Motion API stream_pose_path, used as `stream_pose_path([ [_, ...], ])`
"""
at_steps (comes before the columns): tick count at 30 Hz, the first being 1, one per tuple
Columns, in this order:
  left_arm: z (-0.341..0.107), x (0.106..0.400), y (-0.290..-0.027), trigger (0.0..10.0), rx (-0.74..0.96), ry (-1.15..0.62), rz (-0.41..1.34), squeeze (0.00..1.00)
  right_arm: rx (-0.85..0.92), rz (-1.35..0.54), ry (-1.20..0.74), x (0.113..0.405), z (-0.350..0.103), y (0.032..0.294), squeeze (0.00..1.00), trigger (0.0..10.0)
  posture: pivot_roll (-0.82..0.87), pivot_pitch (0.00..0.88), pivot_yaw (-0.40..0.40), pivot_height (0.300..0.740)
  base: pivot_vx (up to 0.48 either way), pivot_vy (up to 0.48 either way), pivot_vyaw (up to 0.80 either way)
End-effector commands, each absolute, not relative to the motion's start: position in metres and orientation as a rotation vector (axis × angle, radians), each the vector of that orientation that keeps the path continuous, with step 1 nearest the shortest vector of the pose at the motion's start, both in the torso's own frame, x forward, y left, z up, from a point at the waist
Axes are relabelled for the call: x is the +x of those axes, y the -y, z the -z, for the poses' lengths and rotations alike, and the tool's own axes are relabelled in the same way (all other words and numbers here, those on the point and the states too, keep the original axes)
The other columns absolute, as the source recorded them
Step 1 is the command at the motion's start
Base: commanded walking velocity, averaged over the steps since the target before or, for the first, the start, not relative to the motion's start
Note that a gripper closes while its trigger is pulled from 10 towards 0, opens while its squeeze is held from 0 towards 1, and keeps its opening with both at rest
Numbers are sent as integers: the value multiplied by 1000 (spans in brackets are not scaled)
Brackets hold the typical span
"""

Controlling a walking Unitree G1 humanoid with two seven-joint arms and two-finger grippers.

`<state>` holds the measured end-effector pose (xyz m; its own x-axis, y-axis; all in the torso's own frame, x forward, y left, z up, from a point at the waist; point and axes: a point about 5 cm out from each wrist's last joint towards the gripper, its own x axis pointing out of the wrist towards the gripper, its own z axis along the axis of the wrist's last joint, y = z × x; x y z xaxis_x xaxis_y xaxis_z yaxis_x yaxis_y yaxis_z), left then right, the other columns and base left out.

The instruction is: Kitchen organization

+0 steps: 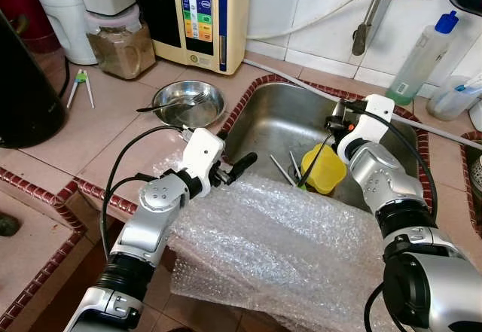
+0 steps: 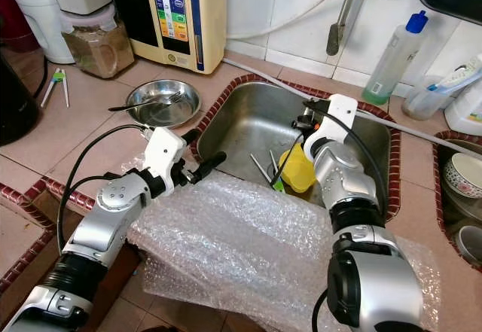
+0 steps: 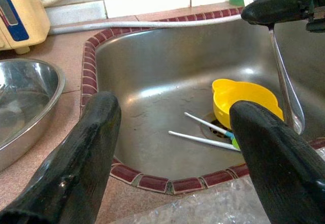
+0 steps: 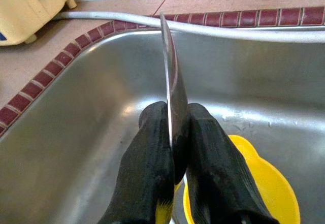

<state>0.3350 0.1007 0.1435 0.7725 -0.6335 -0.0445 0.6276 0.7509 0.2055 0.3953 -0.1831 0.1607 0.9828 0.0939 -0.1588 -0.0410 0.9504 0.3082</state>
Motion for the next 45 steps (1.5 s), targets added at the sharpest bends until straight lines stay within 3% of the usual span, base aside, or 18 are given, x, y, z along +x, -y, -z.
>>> stream_pose_path([
  [1,-145,337,-102,10000,237,18,682,1000,328,-92,-168,394,-159,183,0,0,32,93,-18,740,0,0,0],
  [2,-145,337,-102,10000,230,15,680,1000,360,-120,-161,394,-160,180,0,0,32,93,-18,740,0,0,0],
  [3,-144,337,-102,10000,230,14,679,1000,352,-129,-165,394,-159,177,1000,0,31,94,-19,740,0,0,0],
  [4,-143,337,-102,10000,234,13,677,1000,330,-131,-173,394,-158,175,1000,0,31,94,-19,740,0,0,0],
  [6,-142,337,-102,10000,236,12,675,1000,326,-153,-178,394,-157,171,1000,10000,31,94,-19,740,0,0,0],
  [20,-146,342,-106,10000,286,52,593,1000,323,-166,-183,393,-154,166,1000,10000,30,96,-18,740,0,0,0],
  [27,-165,361,-125,10000,248,136,335,1000,183,-109,-137,392,-158,174,1000,10000,24,99,-22,740,0,0,0],
  [36,-179,371,-145,10000,208,196,165,1000,143,-347,-68,377,-167,144,1000,10000,13,106,-22,740,0,0,0],
  [40,-180,375,-164,10000,120,189,20,1000,236,-492,-36,355,-172,121,1000,10000,4,108,-20,740,0,0,0],
  [45,-178,380,-174,10000,53,153,-51,1000,237,-562,-29,339,-173,110,1000,10000,-5,111,-17,740,0,0,0],
])
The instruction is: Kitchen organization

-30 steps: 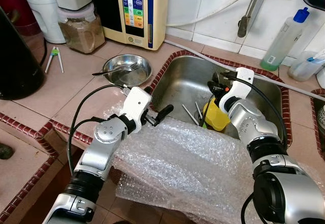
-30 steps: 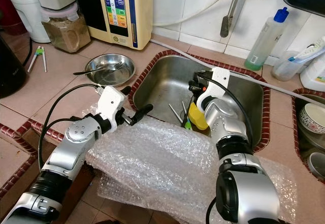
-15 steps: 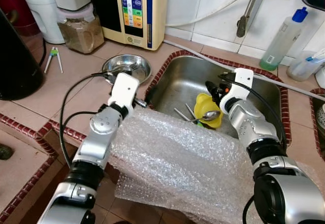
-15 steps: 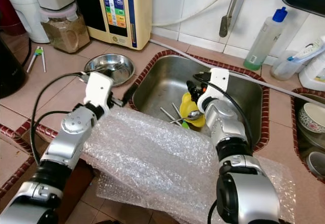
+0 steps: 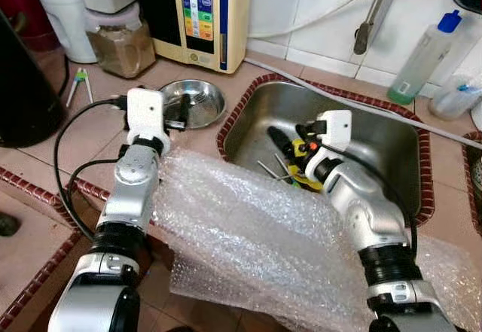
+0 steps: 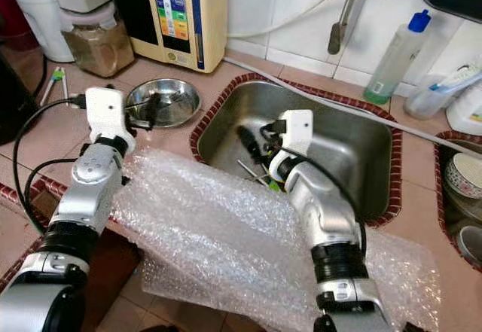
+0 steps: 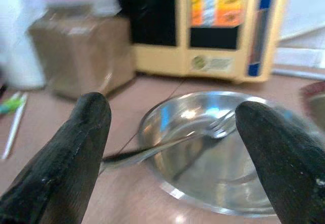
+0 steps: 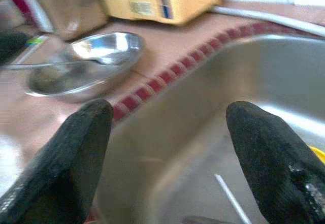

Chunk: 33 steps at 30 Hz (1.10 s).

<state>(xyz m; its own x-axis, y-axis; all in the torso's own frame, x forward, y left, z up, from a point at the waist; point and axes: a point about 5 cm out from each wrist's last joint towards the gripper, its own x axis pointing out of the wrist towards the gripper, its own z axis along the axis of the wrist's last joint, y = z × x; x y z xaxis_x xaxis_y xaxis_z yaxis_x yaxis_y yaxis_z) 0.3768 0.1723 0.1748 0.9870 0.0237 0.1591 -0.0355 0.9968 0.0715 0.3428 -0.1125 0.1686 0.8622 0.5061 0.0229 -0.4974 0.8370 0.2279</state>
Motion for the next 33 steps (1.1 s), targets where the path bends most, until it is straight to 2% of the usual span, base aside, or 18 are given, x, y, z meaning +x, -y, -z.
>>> stream_pose_path([
  [1,-178,380,-175,10000,49,152,-56,1000,250,-570,-33,336,-173,110,345,10000,-5,111,-17,740,0,0,0],
  [2,-178,381,-175,10000,47,152,-58,1000,256,-572,-36,334,-173,109,345,10000,-5,111,-17,740,0,0,0],
  [3,-179,382,-176,10000,44,154,-63,1000,259,-587,-37,330,-172,109,0,10000,-7,111,-16,740,0,0,0],
  [8,-183,385,-179,10000,28,162,-96,1000,219,-576,-61,319,-169,110,0,10000,-12,110,-17,740,0,0,0],
  [9,-183,386,-180,10000,21,158,-114,941,248,-577,-65,316,-168,111,0,10000,-15,111,-17,740,0,0,0],
  [10,-183,387,-181,10000,18,156,-122,941,268,-580,-65,315,-169,112,0,10000,-16,111,-17,740,0,0,0],
  [11,-183,387,-181,10000,12,153,-127,820,273,-583,-63,313,-170,112,0,10000,-17,110,-17,740,0,0,0],
  [12,-183,388,-182,10000,9,151,-130,573,277,-594,-53,311,-172,112,0,10000,-18,111,-18,740,0,0,0],
  [13,-182,388,-182,10000,-3,140,-139,0,228,-615,-32,308,-175,110,0,10000,-18,111,-18,740,0,0,0],
  [15,-180,389,-184,10000,-28,124,-153,0,220,-646,-29,305,-175,108,0,10000,-20,110,-18,740,0,0,0],
  [16,-179,389,-185,10000,-42,114,-162,0,238,-669,-35,302,-175,106,1000,10000,-20,110,-18,740,0,0,0],
  [21,-177,391,-189,10000,-86,90,-186,0,198,-683,-52,296,-174,101,1000,10000,-22,111,-19,740,0,0,0],
  [22,-178,392,-189,10000,-102,84,-186,0,193,-686,-61,295,-174,101,510,10000,-21,120,-22,740,0,0,0],
  [23,-178,393,-189,10000,-109,82,-187,0,199,-691,-63,295,-174,101,510,10000,-20,122,-20,740,0,0,0],
  [24,-178,393,-188,10000,-121,75,-184,0,208,-696,-68,295,-173,101,0,10000,-20,122,-21,740,0,0,0],
  [33,-171,399,-186,10000,-259,-7,-155,0,197,-734,-73,289,-176,99,0,10000,-36,112,-16,740,0,0,0],
])
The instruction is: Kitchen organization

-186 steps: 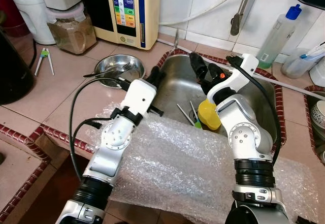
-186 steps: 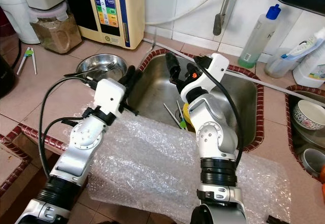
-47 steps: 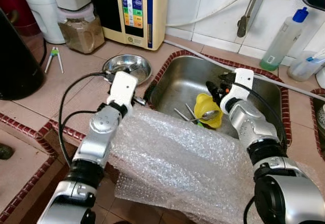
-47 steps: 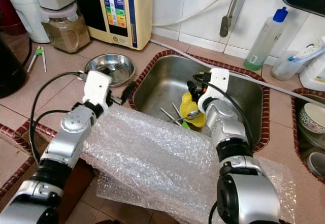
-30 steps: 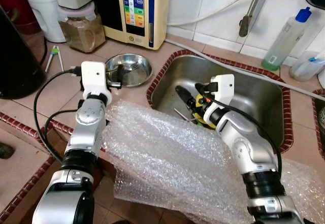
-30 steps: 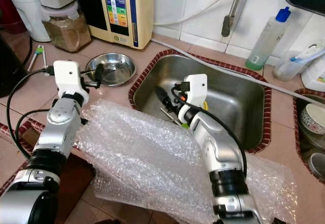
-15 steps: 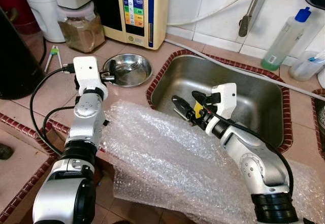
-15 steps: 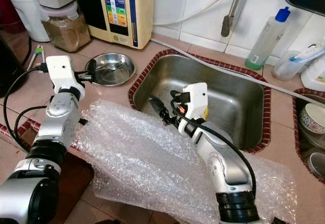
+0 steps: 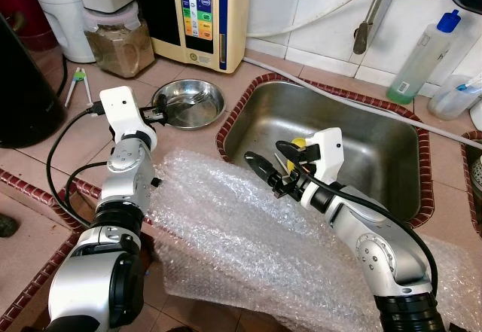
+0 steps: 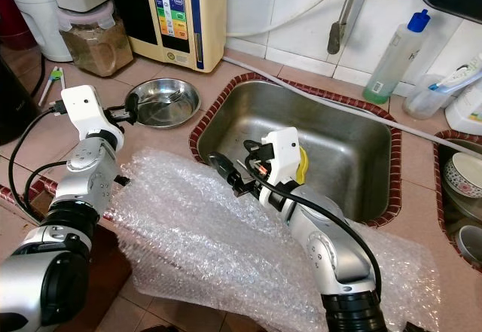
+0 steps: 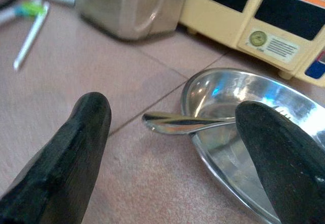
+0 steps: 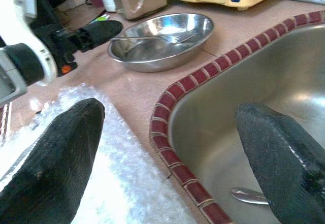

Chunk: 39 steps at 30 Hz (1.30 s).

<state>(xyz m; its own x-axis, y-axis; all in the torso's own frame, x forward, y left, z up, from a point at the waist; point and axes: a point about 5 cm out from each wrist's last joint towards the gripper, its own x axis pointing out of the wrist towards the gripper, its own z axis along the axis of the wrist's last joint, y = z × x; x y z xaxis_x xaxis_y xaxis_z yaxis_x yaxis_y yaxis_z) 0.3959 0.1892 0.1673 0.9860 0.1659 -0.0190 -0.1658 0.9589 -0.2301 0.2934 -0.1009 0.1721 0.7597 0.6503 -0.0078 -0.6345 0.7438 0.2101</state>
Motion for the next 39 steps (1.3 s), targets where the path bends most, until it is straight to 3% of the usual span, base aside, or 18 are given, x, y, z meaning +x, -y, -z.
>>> stream_pose_path([
  [1,-170,400,-185,10000,-284,-24,-152,0,212,-744,-69,288,-177,98,0,10000,-40,112,-16,740,0,0,0],
  [7,-172,403,-182,10000,-327,-31,-125,0,220,-758,-44,283,-180,99,0,10000,-52,113,-10,740,0,0,0],
  [8,-173,404,-181,9412,-338,-31,-118,0,214,-762,-42,282,-180,99,0,10000,-52,113,-10,740,0,0,0],
  [9,-172,404,-180,4118,-345,-40,-108,0,215,-762,-43,281,-181,99,0,10000,-53,113,-9,740,0,0,0],
  [11,-172,405,-179,0,-361,-38,-104,0,221,-757,-46,281,-180,99,0,10000,-56,114,-7,740,0,0,0],
  [20,-178,406,-185,0,-473,-1,-127,0,288,-767,-55,279,-181,101,0,10000,-59,113,-3,740,0,0,0],
  [22,-179,406,-188,1137,-484,5,-136,0,304,-766,-56,279,-181,100,0,10000,-58,112,-3,740,0,0,0],
  [27,-176,405,-194,0,-480,1,-156,0,318,-818,-49,275,-183,96,0,10000,-57,112,-2,740,0,0,0],
  [39,-171,404,-195,0,-546,-14,-172,0,309,-902,-54,266,-183,92,0,10000,-57,109,-4,740,0,0,0],
])
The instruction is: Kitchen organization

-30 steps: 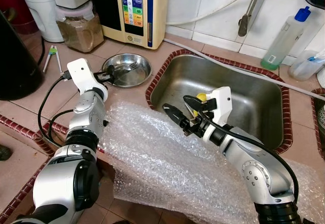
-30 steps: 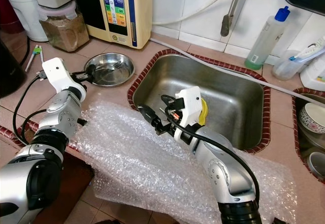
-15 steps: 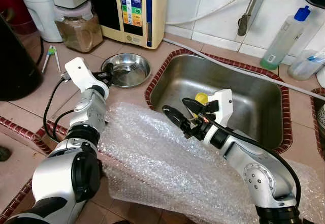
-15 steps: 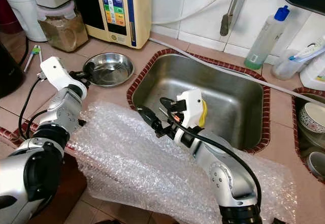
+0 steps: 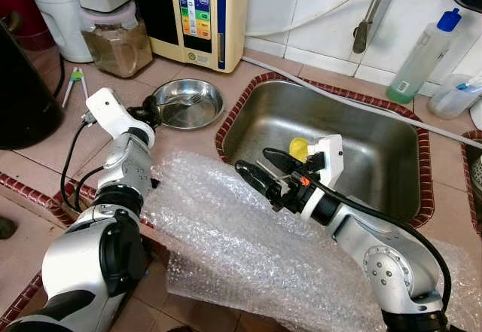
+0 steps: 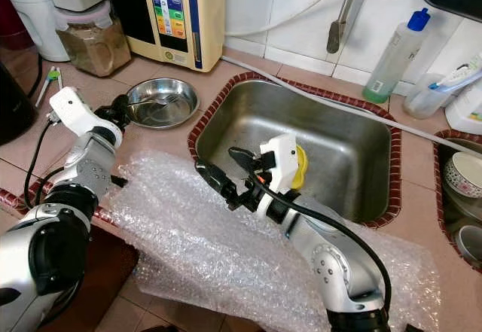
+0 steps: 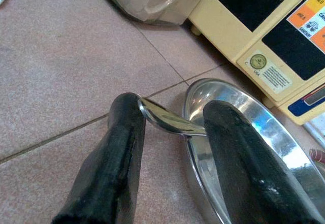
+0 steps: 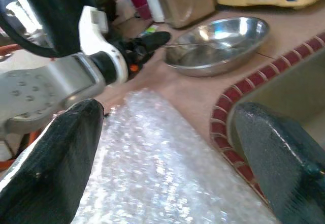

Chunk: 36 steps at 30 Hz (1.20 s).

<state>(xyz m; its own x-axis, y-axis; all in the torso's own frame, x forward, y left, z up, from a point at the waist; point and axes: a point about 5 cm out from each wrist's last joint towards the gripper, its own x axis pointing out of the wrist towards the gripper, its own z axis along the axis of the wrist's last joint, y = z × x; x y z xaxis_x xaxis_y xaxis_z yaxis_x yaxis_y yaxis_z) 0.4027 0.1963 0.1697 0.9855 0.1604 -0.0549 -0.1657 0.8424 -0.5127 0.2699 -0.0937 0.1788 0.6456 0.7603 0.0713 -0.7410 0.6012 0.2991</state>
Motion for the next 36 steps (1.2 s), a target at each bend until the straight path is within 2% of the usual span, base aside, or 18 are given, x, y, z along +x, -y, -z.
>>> stream_pose_path([
  [1,-171,404,-196,0,-558,-10,-174,0,311,-907,-55,266,-183,91,0,10000,-54,109,-5,740,0,0,0],
  [8,-171,403,-198,0,-608,4,-176,0,342,-904,-58,267,-184,90,0,10000,-52,105,-6,740,0,0,0],
  [23,-174,403,-203,0,-699,33,-180,0,292,-878,-44,271,-185,92,0,10000,-46,107,-10,740,0,0,0],
  [26,-176,404,-204,0,-717,40,-187,0,219,-805,5,278,-186,96,0,10000,-46,108,-10,740,0,0,0],
  [30,-182,404,-205,0,-676,73,-219,0,244,-795,-3,281,-186,98,0,10000,-43,111,-11,740,0,0,0],
  [36,-191,406,-197,0,-723,125,-167,0,153,-672,25,294,-187,104,0,10000,-35,111,-12,740,0,0,0],
])
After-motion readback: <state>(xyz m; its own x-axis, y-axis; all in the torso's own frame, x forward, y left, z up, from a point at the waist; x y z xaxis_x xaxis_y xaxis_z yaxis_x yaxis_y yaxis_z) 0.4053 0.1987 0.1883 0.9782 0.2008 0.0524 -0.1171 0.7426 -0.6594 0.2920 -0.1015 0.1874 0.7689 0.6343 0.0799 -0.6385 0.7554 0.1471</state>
